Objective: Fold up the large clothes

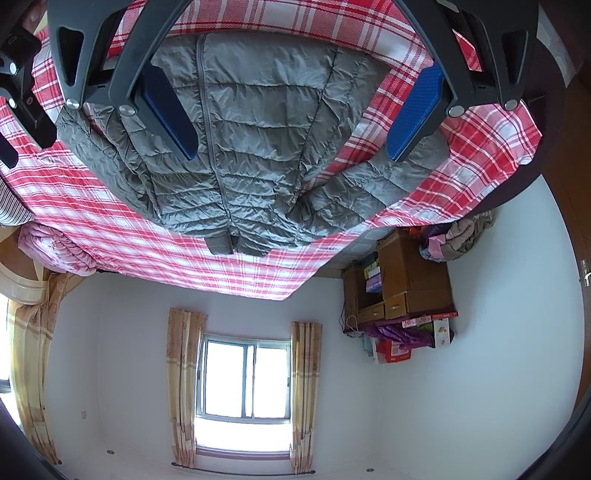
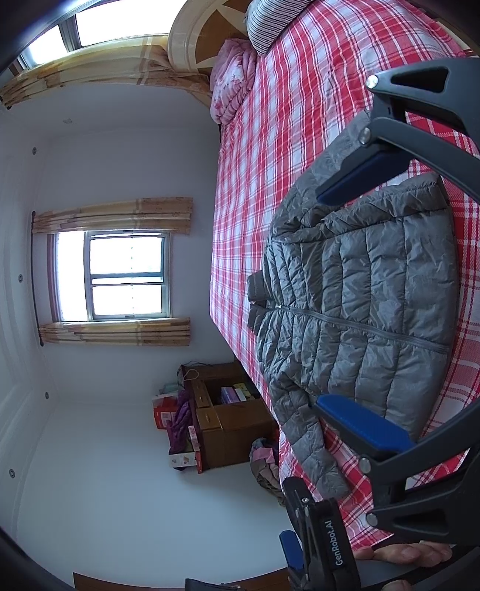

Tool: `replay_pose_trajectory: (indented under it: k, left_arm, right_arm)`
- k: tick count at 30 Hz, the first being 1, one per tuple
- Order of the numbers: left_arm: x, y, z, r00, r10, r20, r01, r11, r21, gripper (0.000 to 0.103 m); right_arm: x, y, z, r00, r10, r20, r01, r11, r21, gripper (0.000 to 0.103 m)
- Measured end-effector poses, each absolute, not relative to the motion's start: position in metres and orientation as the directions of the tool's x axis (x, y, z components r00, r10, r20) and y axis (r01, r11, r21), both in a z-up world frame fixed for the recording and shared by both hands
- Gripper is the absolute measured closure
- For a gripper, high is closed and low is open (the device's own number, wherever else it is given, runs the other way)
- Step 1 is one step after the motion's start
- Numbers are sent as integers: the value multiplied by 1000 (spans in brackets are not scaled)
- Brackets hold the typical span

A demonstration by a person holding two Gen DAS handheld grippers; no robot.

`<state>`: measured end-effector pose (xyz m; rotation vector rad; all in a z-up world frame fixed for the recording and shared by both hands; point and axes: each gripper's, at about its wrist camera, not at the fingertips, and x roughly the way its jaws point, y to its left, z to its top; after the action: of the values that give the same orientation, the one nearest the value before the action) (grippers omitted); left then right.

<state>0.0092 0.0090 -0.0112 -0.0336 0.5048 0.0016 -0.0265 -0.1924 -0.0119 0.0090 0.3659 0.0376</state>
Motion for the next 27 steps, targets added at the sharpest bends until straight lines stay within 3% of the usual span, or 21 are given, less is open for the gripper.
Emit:
replay_pose_trajectory:
  k: [7, 16, 22, 27]
  left_arm:
    - [38, 5, -42, 846, 0, -533, 3, 1000, 4, 1]
    - [119, 1, -111, 775, 57, -629, -1, 996, 89, 1]
    - [172, -9, -138, 762, 100, -639, -6, 989, 147, 1]
    - [214, -17, -162, 739, 160, -655, -28, 978, 208, 1]
  right_arm:
    - [-3, -229, -32, 917, -10, -398, 27, 999, 37, 0]
    - [41, -357, -107, 797, -186, -575, 313, 941, 128, 0]
    - [60, -432, -154, 675, -270, -686, 481, 867, 132, 0]
    - [89, -477, -190, 587, -248, -771, 549, 822, 154, 14]
